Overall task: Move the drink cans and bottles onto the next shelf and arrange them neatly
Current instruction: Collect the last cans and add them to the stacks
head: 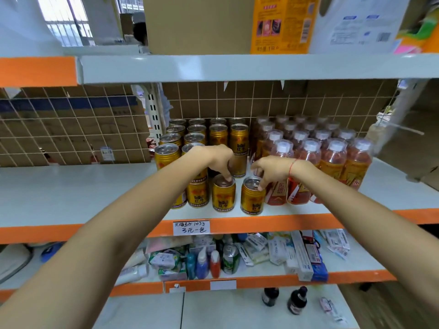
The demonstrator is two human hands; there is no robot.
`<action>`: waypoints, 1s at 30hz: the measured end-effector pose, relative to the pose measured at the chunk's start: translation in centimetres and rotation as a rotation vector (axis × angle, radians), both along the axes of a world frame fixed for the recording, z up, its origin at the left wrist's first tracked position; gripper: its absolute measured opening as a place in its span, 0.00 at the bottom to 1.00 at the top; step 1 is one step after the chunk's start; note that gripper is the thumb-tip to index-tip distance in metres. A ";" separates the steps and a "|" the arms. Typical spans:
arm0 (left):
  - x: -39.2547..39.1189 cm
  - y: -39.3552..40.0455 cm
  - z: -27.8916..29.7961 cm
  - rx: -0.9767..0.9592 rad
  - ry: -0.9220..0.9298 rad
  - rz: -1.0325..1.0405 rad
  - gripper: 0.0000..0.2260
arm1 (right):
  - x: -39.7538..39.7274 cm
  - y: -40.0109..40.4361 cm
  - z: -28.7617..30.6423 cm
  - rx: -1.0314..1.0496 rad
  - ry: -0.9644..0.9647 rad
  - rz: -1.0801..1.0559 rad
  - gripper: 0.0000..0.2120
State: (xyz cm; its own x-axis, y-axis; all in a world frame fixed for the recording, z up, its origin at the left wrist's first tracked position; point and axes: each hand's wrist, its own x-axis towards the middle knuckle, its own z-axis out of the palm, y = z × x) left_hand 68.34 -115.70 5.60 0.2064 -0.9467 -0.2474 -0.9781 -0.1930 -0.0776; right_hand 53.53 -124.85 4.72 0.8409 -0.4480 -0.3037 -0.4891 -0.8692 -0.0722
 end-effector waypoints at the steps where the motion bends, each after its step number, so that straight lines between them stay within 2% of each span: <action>1: -0.1 -0.2 -0.1 0.042 -0.008 -0.004 0.26 | 0.1 0.1 -0.2 0.004 0.005 0.012 0.35; 5: -0.3 -0.7 -1.5 0.159 -0.067 -0.029 0.33 | 0.6 0.2 -0.6 -0.021 0.016 0.061 0.37; 9: -0.3 -0.9 -2.2 0.175 -0.088 -0.083 0.29 | 1.0 0.6 -1.2 -0.058 0.046 0.100 0.38; 15: 0.2 -1.2 -1.8 0.134 -0.082 -0.092 0.30 | 1.5 0.3 -1.6 -0.073 0.041 0.126 0.38; 18: 0.6 -1.8 -1.9 0.125 -0.104 -0.090 0.28 | 1.6 0.0 -1.5 -0.082 0.031 0.136 0.38; 23: 0.9 -2.6 -1.8 0.142 -0.116 -0.013 0.31 | 1.8 -0.4 -1.5 -0.080 0.015 0.142 0.38; 30: 1.0 -3.8 -0.6 0.216 -0.128 0.019 0.27 | 1.9 -0.5 -1.7 -0.089 -0.009 0.159 0.36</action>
State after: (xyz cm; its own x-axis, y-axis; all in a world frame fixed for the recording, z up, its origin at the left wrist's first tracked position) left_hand 69.31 -119.47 5.04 0.2667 -0.8701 -0.4146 -0.9539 -0.1769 -0.2424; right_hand 55.42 -125.35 3.06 0.9057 -0.3340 -0.2610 -0.3447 -0.9387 0.0048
